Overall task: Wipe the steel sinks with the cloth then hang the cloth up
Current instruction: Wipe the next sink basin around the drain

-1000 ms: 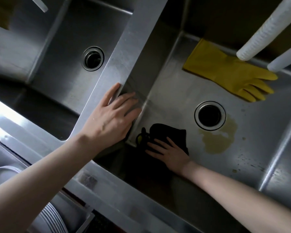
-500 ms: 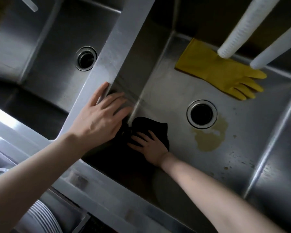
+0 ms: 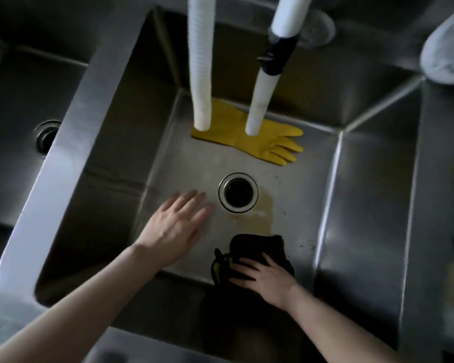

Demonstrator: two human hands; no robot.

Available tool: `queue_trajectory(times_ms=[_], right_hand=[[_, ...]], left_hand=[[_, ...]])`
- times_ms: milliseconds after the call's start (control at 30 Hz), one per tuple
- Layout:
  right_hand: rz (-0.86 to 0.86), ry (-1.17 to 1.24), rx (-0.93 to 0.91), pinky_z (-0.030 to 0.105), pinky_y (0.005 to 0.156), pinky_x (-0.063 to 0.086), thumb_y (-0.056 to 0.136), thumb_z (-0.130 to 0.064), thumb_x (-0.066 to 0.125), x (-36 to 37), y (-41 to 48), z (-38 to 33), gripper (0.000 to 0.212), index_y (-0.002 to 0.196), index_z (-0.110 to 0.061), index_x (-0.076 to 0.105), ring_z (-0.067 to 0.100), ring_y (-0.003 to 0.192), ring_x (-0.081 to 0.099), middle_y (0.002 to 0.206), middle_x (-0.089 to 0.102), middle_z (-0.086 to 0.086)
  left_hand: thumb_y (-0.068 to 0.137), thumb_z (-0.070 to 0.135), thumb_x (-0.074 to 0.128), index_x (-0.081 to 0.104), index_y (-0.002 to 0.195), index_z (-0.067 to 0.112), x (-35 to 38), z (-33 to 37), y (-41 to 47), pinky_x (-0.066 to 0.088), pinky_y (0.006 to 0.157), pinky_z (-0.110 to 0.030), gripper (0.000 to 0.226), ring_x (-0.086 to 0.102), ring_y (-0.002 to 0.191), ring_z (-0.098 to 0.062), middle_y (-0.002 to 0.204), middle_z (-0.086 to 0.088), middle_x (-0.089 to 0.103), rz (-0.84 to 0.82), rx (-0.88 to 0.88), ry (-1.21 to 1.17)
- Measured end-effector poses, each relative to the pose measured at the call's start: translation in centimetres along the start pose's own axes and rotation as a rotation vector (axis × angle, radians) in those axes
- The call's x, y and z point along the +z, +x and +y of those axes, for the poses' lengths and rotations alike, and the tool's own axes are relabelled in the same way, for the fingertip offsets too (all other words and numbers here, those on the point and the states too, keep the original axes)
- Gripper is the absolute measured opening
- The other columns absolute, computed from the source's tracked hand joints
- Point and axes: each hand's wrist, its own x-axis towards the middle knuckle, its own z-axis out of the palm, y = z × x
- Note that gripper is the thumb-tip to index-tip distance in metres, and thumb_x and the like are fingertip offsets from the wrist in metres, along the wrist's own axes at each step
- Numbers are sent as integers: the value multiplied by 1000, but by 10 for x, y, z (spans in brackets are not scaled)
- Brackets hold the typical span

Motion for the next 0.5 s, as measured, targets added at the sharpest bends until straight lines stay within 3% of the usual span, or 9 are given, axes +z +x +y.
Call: queue_trajectory(times_ms=[100,167,233,333,433,500], right_hand=[[78,74,40,62,112,7,92,-29,40,-3,9,-1,61,148,-41,17,20,147,4,160,3,-9],[143,140,111,56,114,-1,93,-23,40,-6,16,-3,67,149,-42,8,17,146,-7,159,-10,-11],[249,187,188,55,115,0,89,-8,50,-8,27,-3,82,148,-44,7,16,146,-7,159,-11,-13],[471,193,331,58,110,26,76,-7,64,-20,44,3,89,147,-43,23,19,145,16,159,12,-10],[548,210,443,55,116,8,87,-5,47,-36,53,19,85,149,-43,5,18,147,-6,159,-10,-10],[568,297,570,55,116,5,91,-7,41,-50,55,28,79,150,-41,2,19,146,-10,159,-12,-8]], left_hand=[[77,38,30,40,134,25,28,8,29,35,107,-46,59,39,133,-31,145,-9,43,-61,-109,-161],[82,34,39,34,139,25,48,4,42,31,110,-47,58,31,137,-31,151,-8,33,-109,-179,-201],[88,31,48,24,146,26,69,0,51,27,112,-45,62,21,142,-27,157,-3,18,-182,-213,-136],[91,35,50,27,146,27,94,-4,58,31,108,-48,60,23,142,-25,158,2,16,-223,-212,-66],[82,30,62,47,136,20,109,-6,58,46,90,-52,57,46,128,-34,150,-5,38,-203,-215,-20],[85,31,60,39,142,20,115,-2,55,42,97,-53,62,36,135,-35,155,-5,28,-186,-220,-27]])
